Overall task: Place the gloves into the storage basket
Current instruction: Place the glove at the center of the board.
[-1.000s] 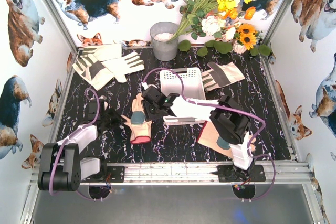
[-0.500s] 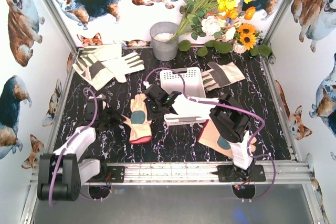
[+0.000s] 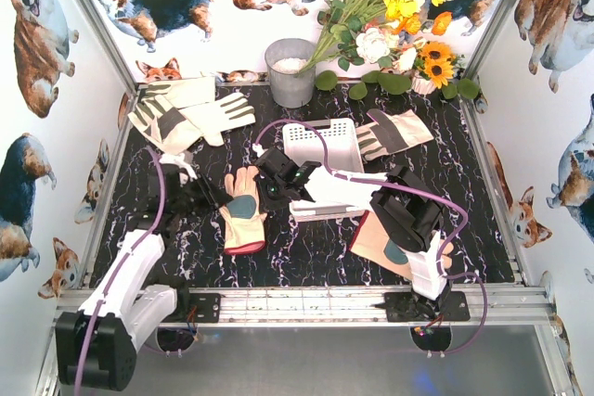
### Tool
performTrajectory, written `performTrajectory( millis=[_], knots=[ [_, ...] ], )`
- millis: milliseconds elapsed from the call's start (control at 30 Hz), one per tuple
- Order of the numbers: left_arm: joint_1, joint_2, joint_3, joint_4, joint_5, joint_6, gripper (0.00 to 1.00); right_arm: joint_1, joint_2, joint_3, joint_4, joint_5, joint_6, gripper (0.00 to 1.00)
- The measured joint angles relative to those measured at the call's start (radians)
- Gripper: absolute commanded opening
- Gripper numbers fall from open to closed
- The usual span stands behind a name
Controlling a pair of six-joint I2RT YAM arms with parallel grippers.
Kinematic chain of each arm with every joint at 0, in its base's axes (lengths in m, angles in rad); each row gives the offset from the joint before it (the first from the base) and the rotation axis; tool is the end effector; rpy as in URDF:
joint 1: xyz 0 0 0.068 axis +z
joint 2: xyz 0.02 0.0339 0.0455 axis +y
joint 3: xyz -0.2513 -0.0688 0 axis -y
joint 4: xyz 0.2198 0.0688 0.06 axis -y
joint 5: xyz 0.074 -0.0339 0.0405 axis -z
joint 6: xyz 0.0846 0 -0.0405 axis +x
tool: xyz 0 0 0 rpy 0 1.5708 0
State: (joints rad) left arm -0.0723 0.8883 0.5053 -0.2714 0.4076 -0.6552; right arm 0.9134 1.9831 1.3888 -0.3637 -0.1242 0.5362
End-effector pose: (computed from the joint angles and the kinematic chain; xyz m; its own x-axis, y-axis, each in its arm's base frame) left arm 0.2052 -0.0485 0.1897 -0.7129 -0.5092 -0.4821 -0.0686 0.7348 -0.6748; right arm 0.2528 0.3446 0.1412 -0.8532 -0.2757 -0.4427 -0.4573 0.8036 0.3809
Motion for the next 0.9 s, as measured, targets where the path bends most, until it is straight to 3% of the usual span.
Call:
performTrajectory(
  millis=[267, 533, 733, 900],
  knots=[
    [-0.095, 0.130, -0.039, 0.109, 0.003, -0.055, 0.12, 0.000, 0.000, -0.002, 0.003, -0.005, -0.005, 0.03],
    [-0.101, 0.261, -0.072, 0.167, -0.135, -0.060, 0.10, 0.000, -0.001, -0.002, 0.000, 0.003, -0.011, 0.03],
    [-0.110, 0.274, -0.100, 0.217, -0.169, -0.077, 0.10, 0.001, -0.001, -0.002, 0.001, 0.005, -0.011, 0.03],
    [-0.114, 0.269, -0.107, 0.228, -0.185, -0.093, 0.22, 0.000, 0.000, -0.001, 0.001, 0.005, -0.013, 0.00]
  ],
)
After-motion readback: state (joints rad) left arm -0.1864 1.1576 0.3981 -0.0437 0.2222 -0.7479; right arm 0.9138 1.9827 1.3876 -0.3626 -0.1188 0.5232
